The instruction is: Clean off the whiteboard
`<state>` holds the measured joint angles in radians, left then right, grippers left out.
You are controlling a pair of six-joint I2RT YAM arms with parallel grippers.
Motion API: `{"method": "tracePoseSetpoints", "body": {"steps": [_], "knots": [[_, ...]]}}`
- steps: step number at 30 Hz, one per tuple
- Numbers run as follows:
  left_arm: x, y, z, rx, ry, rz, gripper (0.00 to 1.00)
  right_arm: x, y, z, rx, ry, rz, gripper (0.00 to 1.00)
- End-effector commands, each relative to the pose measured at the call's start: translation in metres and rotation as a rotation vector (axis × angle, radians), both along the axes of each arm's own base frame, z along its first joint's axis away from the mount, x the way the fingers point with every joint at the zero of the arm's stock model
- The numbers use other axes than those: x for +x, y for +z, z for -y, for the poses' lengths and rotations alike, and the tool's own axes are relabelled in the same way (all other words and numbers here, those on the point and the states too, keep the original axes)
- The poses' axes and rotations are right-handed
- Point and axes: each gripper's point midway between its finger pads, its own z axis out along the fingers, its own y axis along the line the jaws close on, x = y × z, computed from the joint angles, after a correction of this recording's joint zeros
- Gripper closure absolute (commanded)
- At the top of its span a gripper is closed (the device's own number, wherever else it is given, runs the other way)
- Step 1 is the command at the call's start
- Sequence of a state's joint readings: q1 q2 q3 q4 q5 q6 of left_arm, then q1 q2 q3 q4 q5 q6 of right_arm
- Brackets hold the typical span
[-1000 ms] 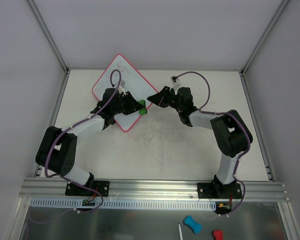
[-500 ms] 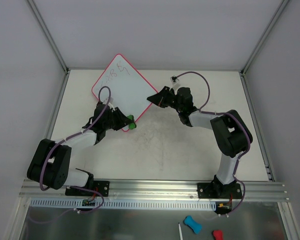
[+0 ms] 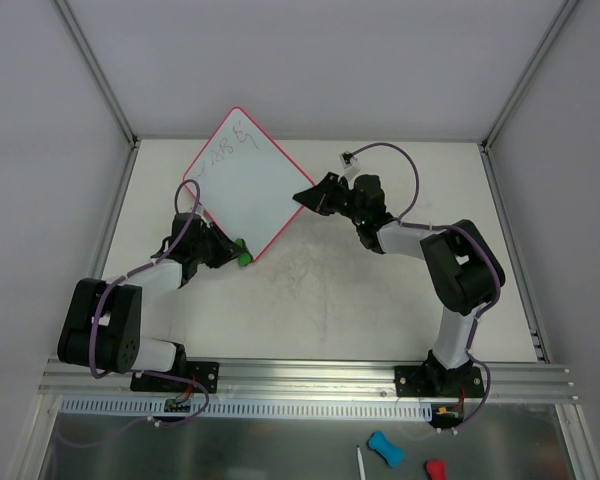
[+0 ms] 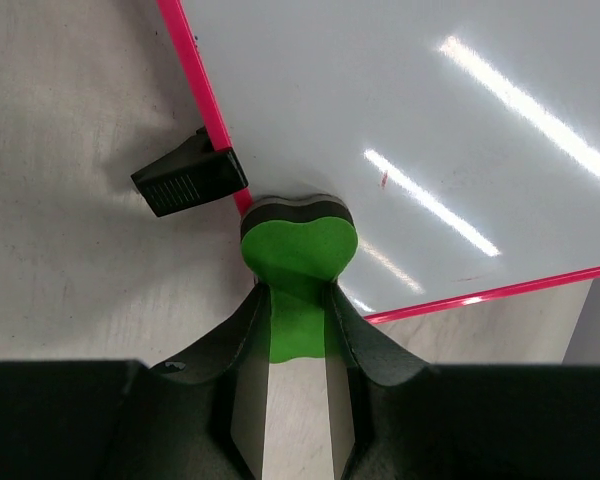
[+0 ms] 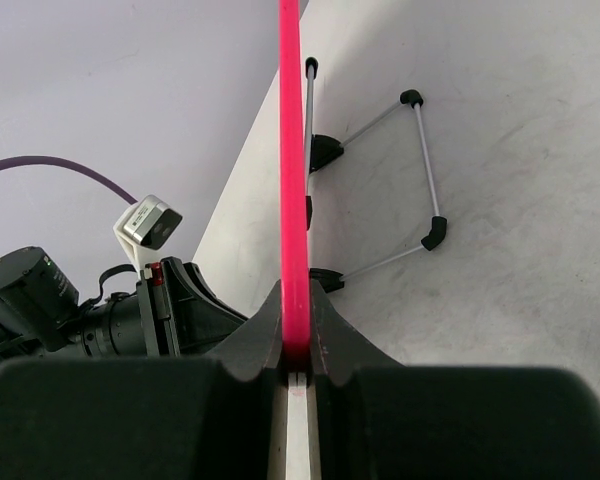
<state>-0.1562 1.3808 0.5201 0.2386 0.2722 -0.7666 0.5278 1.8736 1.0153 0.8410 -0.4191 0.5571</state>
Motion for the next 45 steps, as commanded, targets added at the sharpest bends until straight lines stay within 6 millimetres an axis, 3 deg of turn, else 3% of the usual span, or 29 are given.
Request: {"method": "tracePoseSetpoints", "body": {"steps": [1, 10, 18, 24, 29, 32, 35, 40, 45], "knots": [[-0.011, -0.008, -0.004, 0.033, -0.013, -0.023, 1.00, -0.014, 0.004, -0.015, -0.008, 0.065, 0.028, 1.00], [0.017, 0.031, 0.010, -0.006, -0.075, 0.100, 1.00, -0.016, 0.002, -0.014, -0.012, 0.066, 0.024, 1.00], [0.043, 0.046, 0.023, -0.032, -0.116, 0.130, 1.00, -0.017, 0.000, -0.017, -0.011, 0.076, 0.019, 1.00], [0.080, 0.057, 0.031, -0.024, -0.152, 0.165, 1.00, -0.020, -0.007, -0.018, -0.023, 0.081, 0.009, 1.00], [0.113, 0.069, 0.052, -0.036, -0.212, 0.204, 1.00, -0.021, -0.005, -0.018, -0.023, 0.088, 0.013, 1.00], [0.122, 0.072, 0.074, -0.037, -0.255, 0.218, 1.00, -0.022, -0.003, -0.018, -0.020, 0.091, 0.016, 1.00], [0.124, 0.075, 0.084, -0.033, -0.274, 0.220, 1.00, -0.024, 0.000, -0.015, -0.025, 0.087, 0.023, 1.00], [0.119, 0.087, 0.070, -0.007, -0.245, 0.252, 1.00, -0.026, 0.001, -0.013, -0.030, 0.083, 0.023, 1.00], [0.104, 0.105, 0.039, -0.041, -0.199, 0.275, 1.00, -0.025, -0.002, -0.013, -0.032, 0.077, 0.013, 1.00]]}}
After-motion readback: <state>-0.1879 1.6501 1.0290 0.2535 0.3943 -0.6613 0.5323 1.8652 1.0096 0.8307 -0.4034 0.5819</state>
